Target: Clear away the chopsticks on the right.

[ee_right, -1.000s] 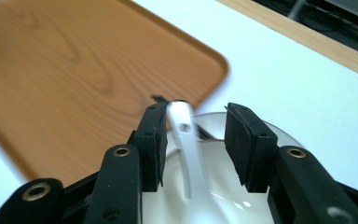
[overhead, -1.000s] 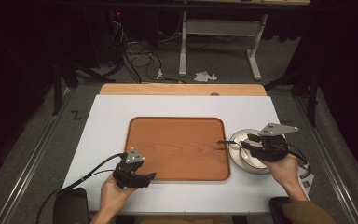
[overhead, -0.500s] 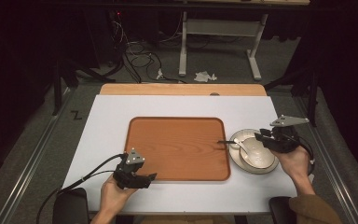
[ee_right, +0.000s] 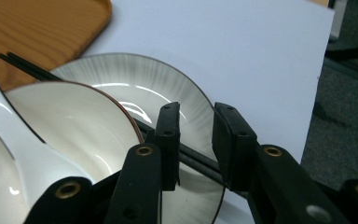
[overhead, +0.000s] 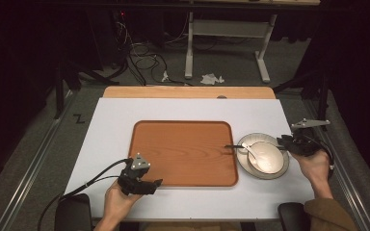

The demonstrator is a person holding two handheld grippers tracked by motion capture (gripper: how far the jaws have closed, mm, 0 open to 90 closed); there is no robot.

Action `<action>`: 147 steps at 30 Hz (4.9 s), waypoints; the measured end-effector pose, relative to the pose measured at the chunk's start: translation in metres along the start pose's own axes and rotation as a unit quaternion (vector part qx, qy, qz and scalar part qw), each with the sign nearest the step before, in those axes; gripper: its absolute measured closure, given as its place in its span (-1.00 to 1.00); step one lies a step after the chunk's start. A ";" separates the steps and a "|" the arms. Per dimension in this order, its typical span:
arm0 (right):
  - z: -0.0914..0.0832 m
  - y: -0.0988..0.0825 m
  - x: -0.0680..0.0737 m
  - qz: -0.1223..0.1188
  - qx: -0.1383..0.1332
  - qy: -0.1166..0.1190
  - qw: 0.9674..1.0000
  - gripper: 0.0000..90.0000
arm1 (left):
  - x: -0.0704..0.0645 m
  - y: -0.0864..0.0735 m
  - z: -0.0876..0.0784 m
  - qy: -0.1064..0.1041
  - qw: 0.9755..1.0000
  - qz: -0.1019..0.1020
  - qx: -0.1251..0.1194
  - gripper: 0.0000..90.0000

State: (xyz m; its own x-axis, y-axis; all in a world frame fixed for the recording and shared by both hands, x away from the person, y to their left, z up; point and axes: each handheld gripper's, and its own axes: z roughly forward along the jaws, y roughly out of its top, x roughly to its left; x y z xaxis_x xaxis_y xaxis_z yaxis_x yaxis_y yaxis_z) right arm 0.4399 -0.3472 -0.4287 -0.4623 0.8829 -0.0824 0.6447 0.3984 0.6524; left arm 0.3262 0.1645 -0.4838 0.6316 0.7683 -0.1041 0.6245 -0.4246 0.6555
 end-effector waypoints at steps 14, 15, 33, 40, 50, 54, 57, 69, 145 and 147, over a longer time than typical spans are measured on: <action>0.018 -0.007 -0.011 0.007 0.052 -0.003 0.999 0.59 | -0.001 0.000 0.002 0.000 1.000 -0.001 0.003 -0.29; 0.018 -0.007 -0.010 0.006 0.055 -0.003 0.998 0.58 | -0.001 0.000 0.002 0.000 1.000 0.000 0.004 -0.29; 0.030 -0.002 -0.009 0.005 0.070 0.005 0.998 0.54 | -0.001 0.000 0.001 0.002 1.000 0.005 0.003 -0.29; 0.032 -0.002 -0.012 0.003 0.069 0.006 0.998 0.63 | 0.000 0.001 0.001 0.003 1.000 0.004 0.002 -0.28; 0.038 -0.002 -0.012 -0.005 0.077 0.000 0.997 0.72 | 0.000 0.001 0.001 0.004 1.000 0.004 0.002 -0.29; 0.040 -0.003 -0.011 -0.011 0.081 0.000 0.997 0.79 | 0.000 0.001 0.000 0.004 1.000 0.005 0.002 -0.29; 0.039 -0.003 -0.011 -0.011 0.081 0.000 0.997 0.82 | 0.000 0.001 0.000 0.005 1.000 0.005 0.002 -0.29; 0.031 -0.002 -0.009 -0.019 0.056 -0.002 0.998 0.92 | 0.000 0.001 0.001 0.003 1.000 0.004 0.002 -0.29; 0.064 0.013 0.178 -0.173 0.125 0.070 0.974 0.86 | -0.001 0.000 -0.001 0.001 1.000 0.006 -0.001 -0.29; 0.064 0.013 0.178 -0.172 0.125 0.063 0.975 0.85 | -0.001 0.000 -0.001 0.001 1.000 0.006 -0.001 -0.29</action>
State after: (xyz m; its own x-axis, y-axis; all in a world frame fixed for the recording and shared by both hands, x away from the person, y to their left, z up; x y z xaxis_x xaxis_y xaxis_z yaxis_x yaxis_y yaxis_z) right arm 0.4049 -0.1696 -0.4827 -0.7387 0.6549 -0.1595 0.5594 0.7276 0.3972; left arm 0.3250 0.1640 -0.4826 0.6381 0.7640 -0.0954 0.6159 -0.4320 0.6588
